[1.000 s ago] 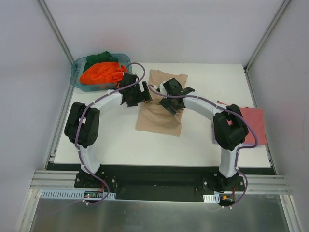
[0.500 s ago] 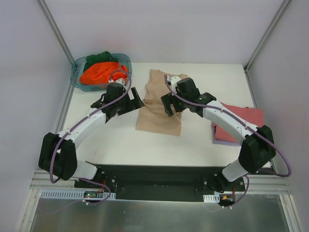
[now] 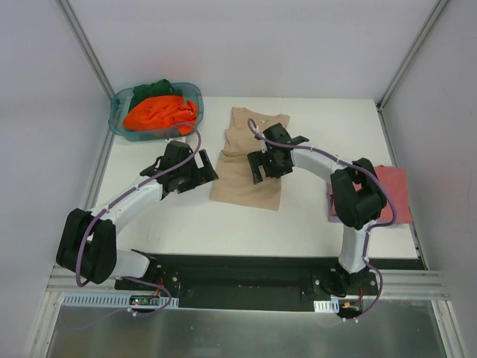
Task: Fold and stack the t-shirts
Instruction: Fold the folded rectangular tshirt in 1/3 of the way, then grab one side of the 2/3 rectangular tshirt with both arms
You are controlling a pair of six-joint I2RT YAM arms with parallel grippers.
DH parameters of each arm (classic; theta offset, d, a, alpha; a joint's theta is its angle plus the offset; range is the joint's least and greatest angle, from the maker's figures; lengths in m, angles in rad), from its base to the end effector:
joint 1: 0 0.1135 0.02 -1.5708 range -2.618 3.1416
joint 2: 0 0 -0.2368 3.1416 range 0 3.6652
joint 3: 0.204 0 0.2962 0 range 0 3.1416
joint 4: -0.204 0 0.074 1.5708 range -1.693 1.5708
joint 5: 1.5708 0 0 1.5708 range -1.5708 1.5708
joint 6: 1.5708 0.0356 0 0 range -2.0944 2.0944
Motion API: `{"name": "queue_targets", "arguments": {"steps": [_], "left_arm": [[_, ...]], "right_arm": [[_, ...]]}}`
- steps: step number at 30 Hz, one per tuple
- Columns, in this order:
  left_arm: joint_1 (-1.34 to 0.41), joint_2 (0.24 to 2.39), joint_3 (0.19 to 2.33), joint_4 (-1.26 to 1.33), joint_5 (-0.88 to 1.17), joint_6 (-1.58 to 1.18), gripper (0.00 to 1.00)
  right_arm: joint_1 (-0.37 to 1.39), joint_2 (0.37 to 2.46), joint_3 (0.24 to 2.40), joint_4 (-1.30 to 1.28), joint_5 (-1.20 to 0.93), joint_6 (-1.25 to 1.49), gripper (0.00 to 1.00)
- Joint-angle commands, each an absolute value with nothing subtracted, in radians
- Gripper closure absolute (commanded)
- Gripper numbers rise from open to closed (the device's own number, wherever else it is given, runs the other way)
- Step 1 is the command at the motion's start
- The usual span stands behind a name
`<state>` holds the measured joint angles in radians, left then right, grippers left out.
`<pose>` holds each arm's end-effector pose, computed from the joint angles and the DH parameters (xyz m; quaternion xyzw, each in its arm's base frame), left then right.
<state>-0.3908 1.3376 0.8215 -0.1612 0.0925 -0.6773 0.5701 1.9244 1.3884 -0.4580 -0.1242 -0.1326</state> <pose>0.3061 -0.1297 0.1844 -0.1088 0.8945 -0.2556 0.3503 0.3694 0.2421 0.1475 -0.3459 0.8923 0.1197 0.2642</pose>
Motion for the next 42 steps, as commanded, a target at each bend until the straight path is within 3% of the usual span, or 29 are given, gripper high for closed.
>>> {"name": "queue_targets", "arguments": {"steps": [1, 8, 15, 19, 22, 25, 32, 38, 42], "left_arm": [[-0.382, 1.31, 0.815, -0.149, 0.074, -0.686, 0.01], [-0.379, 1.327, 0.811, -0.149, 0.09, -0.69, 0.01], [-0.379, 1.362, 0.778, -0.149, 0.179, -0.709, 0.01], [-0.383, 1.417, 0.767, -0.149, 0.209, -0.723, 0.01], [-0.39, 1.479, 0.781, -0.149, 0.238, -0.741, 0.08], [-0.403, 1.529, 0.798, -0.146, 0.236, -0.755, 0.18], [-0.43, 1.597, 0.816, -0.146, 0.181, -0.772, 0.5], [-0.431, 1.602, 0.805, -0.144, 0.17, -0.781, 1.0], [-0.431, 1.601, 0.808, -0.144, 0.16, -0.773, 1.0]], "right_arm": [[0.517, 1.924, 1.469, -0.492, -0.083, -0.141, 0.04], [0.515, 1.847, 1.462, -0.468, -0.161, -0.193, 0.04], [0.598, 1.485, 1.099, -0.233, -0.129, -0.296, 0.04], [0.679, 1.384, 1.016, -0.371, -0.129, -0.353, 0.04], [0.771, 1.39, 0.963, -0.4, -0.03, -0.361, 0.04], [0.818, 1.439, 0.965, -0.431, 0.101, -0.287, 0.03], [0.825, 1.447, 0.89, -0.347, 0.126, -0.134, 0.02], [0.824, 1.396, 0.847, -0.328, 0.215, -0.008, 0.03], [0.821, 1.342, 0.801, -0.285, 0.227, 0.128, 0.04]]}}
